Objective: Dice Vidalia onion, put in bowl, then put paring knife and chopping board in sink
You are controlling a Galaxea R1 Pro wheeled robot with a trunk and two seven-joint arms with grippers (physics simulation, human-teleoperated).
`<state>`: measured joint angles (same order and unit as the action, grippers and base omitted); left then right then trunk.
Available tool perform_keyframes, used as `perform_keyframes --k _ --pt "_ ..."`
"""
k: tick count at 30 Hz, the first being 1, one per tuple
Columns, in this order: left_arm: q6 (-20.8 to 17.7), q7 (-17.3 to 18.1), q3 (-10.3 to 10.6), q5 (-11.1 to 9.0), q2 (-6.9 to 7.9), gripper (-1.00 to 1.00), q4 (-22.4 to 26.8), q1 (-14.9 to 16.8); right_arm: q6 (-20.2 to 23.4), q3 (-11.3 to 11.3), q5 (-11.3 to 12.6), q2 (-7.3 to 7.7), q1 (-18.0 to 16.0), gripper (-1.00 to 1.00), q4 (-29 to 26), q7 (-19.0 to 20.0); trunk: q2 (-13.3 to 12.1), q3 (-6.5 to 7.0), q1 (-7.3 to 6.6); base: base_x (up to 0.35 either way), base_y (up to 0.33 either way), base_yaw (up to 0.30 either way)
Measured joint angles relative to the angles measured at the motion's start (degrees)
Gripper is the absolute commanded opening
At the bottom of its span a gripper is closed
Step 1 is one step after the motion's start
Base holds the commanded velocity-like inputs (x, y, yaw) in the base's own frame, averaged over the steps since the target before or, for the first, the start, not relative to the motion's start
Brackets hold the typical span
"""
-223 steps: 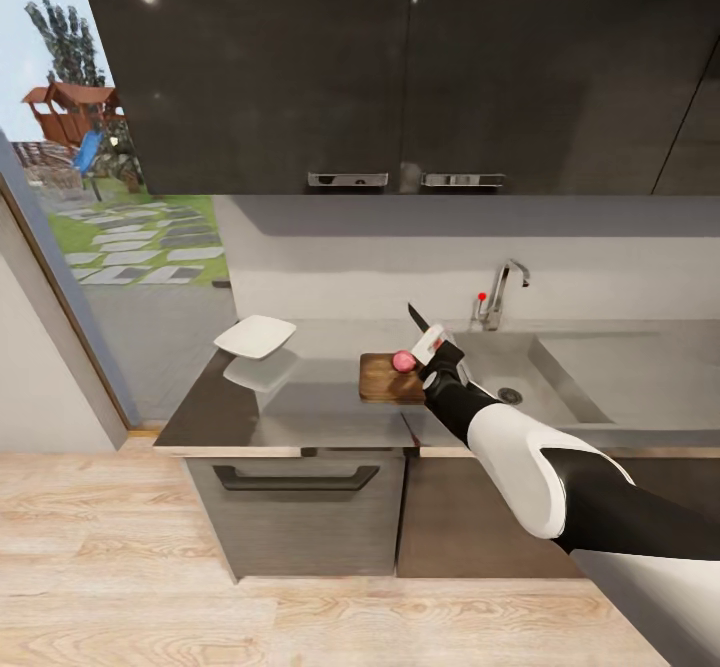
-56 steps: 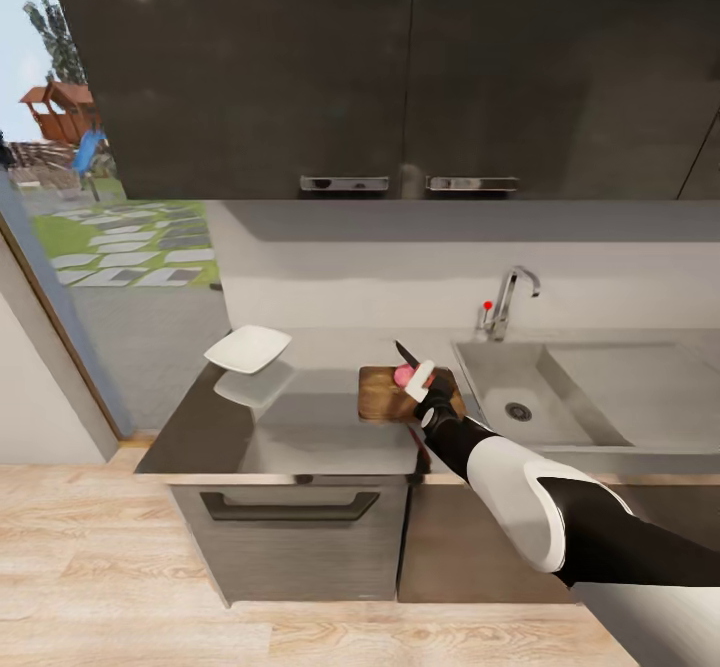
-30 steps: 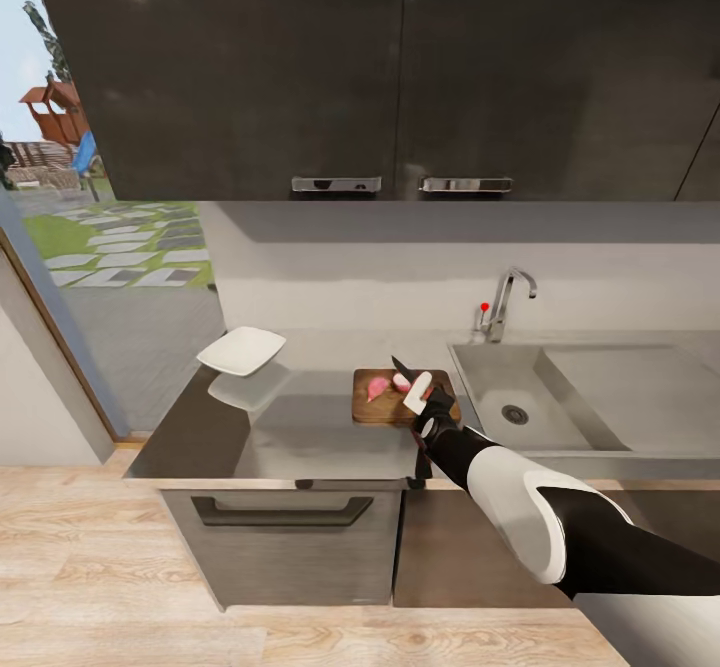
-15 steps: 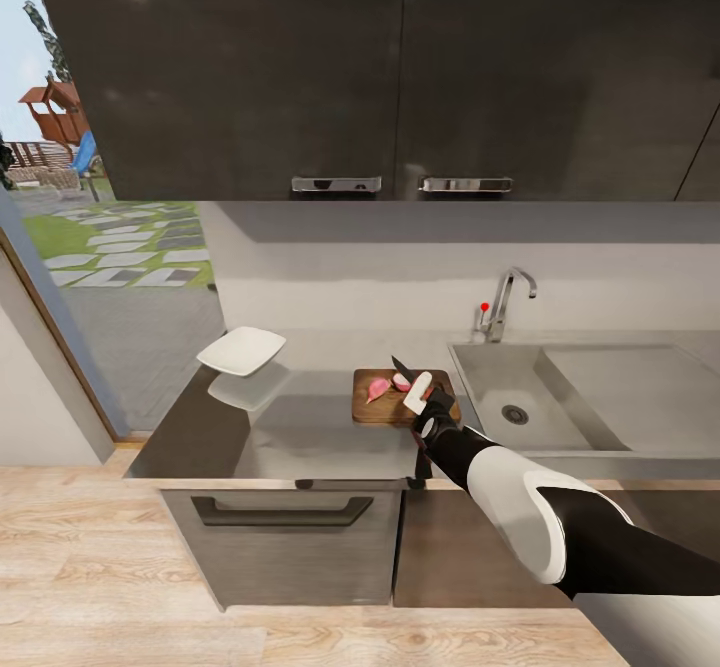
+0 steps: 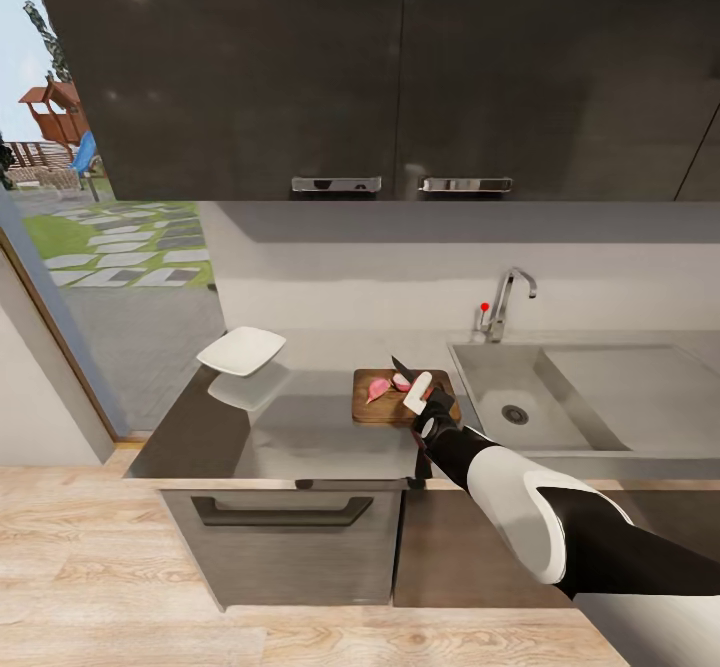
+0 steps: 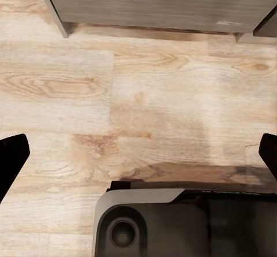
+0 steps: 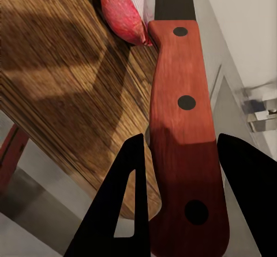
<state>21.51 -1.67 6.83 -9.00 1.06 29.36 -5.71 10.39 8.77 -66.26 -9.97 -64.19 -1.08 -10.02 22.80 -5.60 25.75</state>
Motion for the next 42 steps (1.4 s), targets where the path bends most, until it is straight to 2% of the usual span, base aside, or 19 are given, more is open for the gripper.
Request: perform_keyframes --k 42 --pt "0.0 0.0 0.07 0.01 0.0 1.0 -0.08 0.0 0.0 0.0 0.0 0.0 0.0 -1.0 0.0 0.0 0.0 0.0 0.0 0.0 0.0 0.0"
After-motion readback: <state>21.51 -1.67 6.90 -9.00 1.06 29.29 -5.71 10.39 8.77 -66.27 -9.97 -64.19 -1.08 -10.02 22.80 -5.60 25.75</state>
